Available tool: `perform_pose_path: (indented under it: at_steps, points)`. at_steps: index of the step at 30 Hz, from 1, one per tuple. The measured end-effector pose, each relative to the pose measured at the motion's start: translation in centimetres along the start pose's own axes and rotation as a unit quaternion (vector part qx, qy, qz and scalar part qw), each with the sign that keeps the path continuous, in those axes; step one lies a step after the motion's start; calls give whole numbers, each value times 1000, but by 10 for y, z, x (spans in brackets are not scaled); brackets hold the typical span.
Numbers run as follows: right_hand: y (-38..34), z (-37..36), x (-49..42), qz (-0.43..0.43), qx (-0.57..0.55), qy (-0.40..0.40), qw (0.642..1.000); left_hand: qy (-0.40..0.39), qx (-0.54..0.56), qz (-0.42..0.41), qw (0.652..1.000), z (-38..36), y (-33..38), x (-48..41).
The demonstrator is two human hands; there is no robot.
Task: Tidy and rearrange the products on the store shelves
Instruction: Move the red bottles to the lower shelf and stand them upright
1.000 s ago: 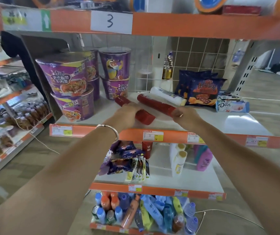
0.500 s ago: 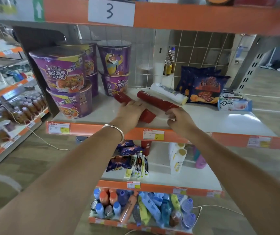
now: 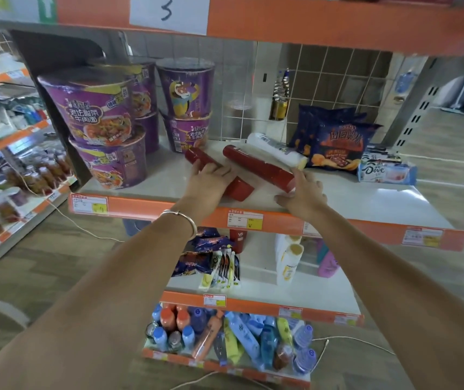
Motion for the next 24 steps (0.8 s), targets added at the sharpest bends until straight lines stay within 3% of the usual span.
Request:
perform_pose_path:
  at_steps: [3,8,12,14,17,20,22,24]
  points:
    - [-1,-2,-10,-2,8,-27,1000,19,-12,-24,999,3,5,5]
    - [1,-2,-14,19,91,10,996,95,64,-32,993,5,25,21]
    - [4,4,1,67,-88,73,991,168,232,33,958,31,29,19]
    - [3,14,11,78,-195,136,968,191,346,66,916,45,29,18]
    - [-2,29,27,40,-346,170,922,201,376,78,901,57,29,19]
    - [-10,46,39,-17,-549,157,821,199,390,99,893,68,35,28]
    - [-14,61,51,-8,-625,151,765,201,410,105,884,78,42,37]
    - [-11,74,67,24,-620,157,768,192,429,82,879,87,50,49]
Point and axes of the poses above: each hand's wrist, its own x-axis away from the middle knuckle, its own z-axis out of the back of the hand, y = z × x, the point moved 2 cm from there along -x, towards the middle knuckle, and after that the axes turned 3 degrees about y, right-handed, at the moved point
